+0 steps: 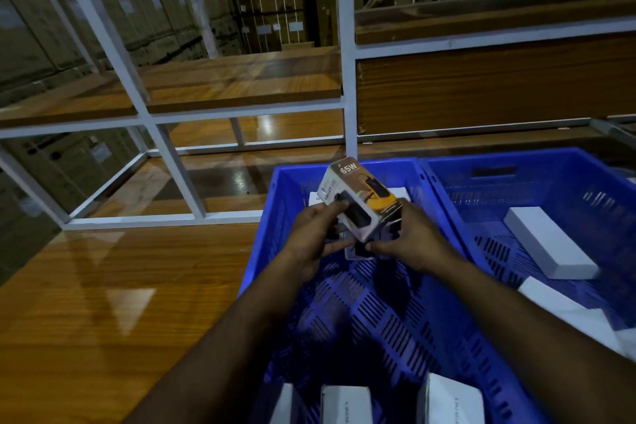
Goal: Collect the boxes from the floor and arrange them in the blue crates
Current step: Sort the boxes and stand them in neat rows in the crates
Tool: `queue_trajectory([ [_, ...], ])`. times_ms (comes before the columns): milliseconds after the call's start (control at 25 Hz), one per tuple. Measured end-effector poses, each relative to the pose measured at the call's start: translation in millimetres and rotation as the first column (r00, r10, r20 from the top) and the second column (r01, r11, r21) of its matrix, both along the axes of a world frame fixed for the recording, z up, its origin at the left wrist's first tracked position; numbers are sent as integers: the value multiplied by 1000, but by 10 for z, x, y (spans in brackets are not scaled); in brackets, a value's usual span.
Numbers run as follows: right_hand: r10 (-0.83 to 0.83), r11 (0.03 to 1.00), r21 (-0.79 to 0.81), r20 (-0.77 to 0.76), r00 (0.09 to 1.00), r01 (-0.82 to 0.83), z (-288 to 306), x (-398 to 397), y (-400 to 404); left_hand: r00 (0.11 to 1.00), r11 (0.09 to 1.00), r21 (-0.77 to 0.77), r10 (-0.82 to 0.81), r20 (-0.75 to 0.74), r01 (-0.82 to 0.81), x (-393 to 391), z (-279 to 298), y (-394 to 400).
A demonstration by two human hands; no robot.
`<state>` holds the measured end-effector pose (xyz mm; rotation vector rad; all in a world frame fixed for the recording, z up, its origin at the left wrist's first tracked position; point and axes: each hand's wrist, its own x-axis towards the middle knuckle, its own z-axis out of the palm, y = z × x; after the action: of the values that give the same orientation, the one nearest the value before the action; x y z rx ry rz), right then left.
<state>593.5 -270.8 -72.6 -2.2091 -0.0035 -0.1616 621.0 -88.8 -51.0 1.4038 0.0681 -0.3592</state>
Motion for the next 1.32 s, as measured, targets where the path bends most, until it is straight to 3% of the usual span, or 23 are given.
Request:
queue_trajectory([
  [160, 86, 996, 29, -20, 996, -85, -13, -27, 54, 1000, 999, 34, 8, 11, -8, -54, -24, -30],
  [360, 124, 981, 138, 101, 987, -137, 42, -36, 13, 992, 985, -113, -126, 18, 127, -111, 15, -72],
  [480, 188, 968, 154, 73, 979, -197, 88, -86, 61, 989, 983, -108, -145, 33, 148, -112, 15, -83],
  [600, 225, 968, 100, 53, 973, -229, 51, -91, 82, 996, 995, -63, -77, 54, 80, -118, -17, -125],
  [720, 165, 981, 107, -8, 986, -163, 17, -56, 42, 994, 995, -32, 92, 54, -91, -53, -135, -121],
  [880, 49, 992, 117, -13, 999, -48, -21, 12, 11, 927, 898, 232, 358, 111, -375, 132, -462, -91],
  [960, 24, 988, 153, -11, 1000, -22, -31, 27, 7, 902, 862, 264, 418, 112, -432, 199, -649, -94],
  [1160, 2, 986, 165, -7, 1000, -1, -32, 31, -1, 870, 753, 441, 463, 172, -488, 210, -1028, -89],
  [1320, -8, 986, 166, 0, 1000, 8, -2, 17, 4, 900, 683, 589, 362, 241, -432, 299, -1167, -44],
])
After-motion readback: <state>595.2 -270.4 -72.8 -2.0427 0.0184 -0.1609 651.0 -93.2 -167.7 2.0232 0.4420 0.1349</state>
